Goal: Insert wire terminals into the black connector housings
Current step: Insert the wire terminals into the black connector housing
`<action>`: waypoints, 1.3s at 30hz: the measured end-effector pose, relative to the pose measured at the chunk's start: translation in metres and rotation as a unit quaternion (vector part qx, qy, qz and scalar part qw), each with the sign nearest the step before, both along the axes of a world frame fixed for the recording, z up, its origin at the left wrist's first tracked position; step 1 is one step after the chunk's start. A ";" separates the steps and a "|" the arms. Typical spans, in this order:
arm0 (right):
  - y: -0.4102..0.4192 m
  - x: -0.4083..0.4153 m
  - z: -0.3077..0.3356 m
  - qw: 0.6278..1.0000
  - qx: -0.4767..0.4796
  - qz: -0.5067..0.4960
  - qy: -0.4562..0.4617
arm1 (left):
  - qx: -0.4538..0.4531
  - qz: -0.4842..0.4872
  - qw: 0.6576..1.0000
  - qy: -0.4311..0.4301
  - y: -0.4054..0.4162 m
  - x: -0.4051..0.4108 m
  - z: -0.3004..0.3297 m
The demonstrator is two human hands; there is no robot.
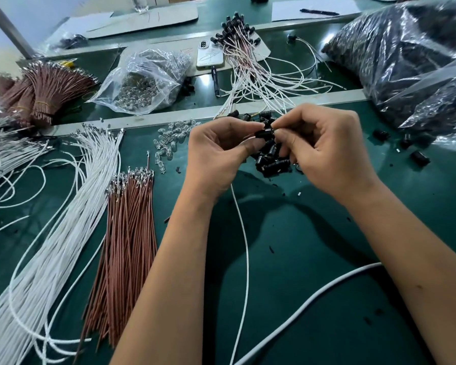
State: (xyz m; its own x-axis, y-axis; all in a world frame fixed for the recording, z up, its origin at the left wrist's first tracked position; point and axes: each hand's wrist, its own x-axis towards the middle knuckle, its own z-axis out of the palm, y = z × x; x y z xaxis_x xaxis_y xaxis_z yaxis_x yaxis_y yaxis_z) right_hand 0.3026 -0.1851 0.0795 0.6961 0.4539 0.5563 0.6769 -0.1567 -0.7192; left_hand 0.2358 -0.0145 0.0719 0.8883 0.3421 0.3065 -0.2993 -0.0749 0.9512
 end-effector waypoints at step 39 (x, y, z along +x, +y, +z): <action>-0.002 0.007 -0.006 0.957 0.104 0.106 0.249 | -0.055 -0.028 0.998 0.008 -0.001 -0.001 -0.007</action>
